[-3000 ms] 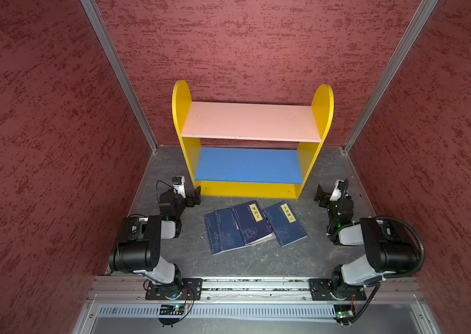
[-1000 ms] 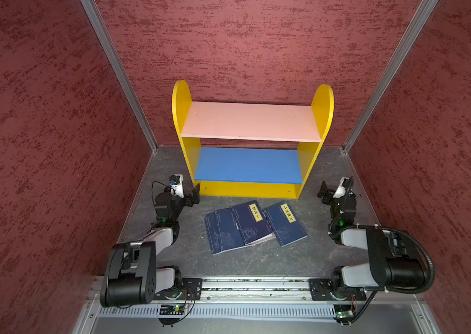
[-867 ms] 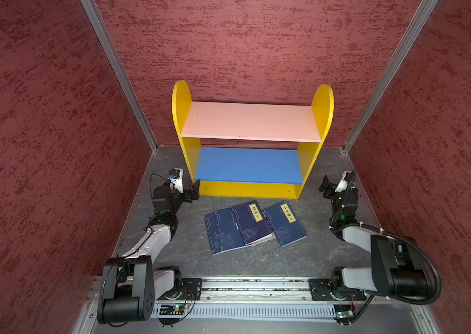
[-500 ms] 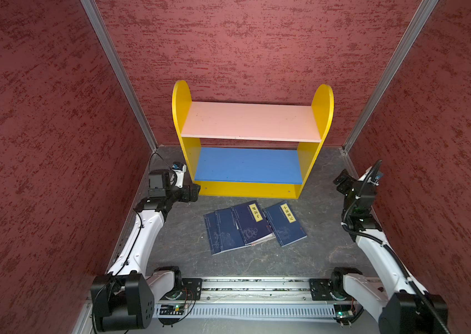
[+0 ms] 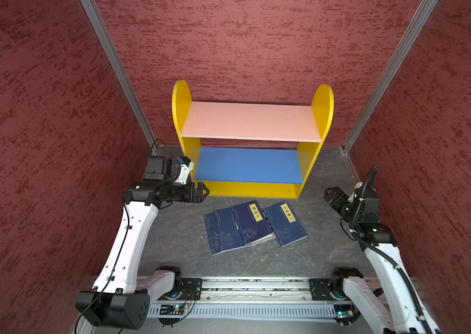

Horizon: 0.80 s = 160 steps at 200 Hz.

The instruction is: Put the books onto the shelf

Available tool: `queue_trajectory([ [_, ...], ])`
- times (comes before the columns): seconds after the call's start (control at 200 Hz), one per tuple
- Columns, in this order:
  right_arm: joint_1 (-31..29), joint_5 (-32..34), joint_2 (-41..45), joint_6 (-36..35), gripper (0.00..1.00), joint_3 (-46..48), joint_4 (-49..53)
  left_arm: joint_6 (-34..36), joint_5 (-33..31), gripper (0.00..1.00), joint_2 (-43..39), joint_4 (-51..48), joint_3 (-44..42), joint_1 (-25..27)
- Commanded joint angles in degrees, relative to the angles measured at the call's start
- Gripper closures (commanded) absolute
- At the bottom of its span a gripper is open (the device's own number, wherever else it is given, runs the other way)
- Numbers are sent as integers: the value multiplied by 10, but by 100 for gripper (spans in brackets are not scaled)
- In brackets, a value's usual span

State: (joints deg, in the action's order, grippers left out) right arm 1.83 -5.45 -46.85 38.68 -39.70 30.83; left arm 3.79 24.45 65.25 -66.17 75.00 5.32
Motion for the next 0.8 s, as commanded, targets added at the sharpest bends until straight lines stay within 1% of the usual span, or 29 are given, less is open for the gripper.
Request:
queue_trajectory([
  [0.0,-29,-107,-3,13,1,4,90,-34,62,0,-3,-57,12,45],
  [0.09,-42,-143,30,20,1,15,111,-50,69,1,5,-51,8,86],
  [0.16,-49,-200,42,29,1,31,110,-70,78,1,10,-35,-7,117],
  [0.21,-60,-227,47,38,1,43,103,-88,87,0,13,-14,-23,134],
  [0.301,-89,-239,55,49,1,58,89,-118,116,1,10,54,-72,150],
  [0.416,-136,-242,64,69,7,82,57,-171,98,1,6,132,-128,181],
  [0.501,-181,-232,74,91,12,108,15,-207,84,1,13,182,-154,204],
  [0.611,-234,-206,69,109,19,136,-40,-208,79,1,31,259,-191,228],
  [0.661,-264,-176,58,106,20,136,-52,-202,74,1,42,292,-208,233],
  [0.711,-292,-139,47,110,21,133,-59,-211,62,1,52,314,-224,235],
  [0.797,-331,-94,23,117,23,129,-86,-218,67,0,74,340,-248,237],
])
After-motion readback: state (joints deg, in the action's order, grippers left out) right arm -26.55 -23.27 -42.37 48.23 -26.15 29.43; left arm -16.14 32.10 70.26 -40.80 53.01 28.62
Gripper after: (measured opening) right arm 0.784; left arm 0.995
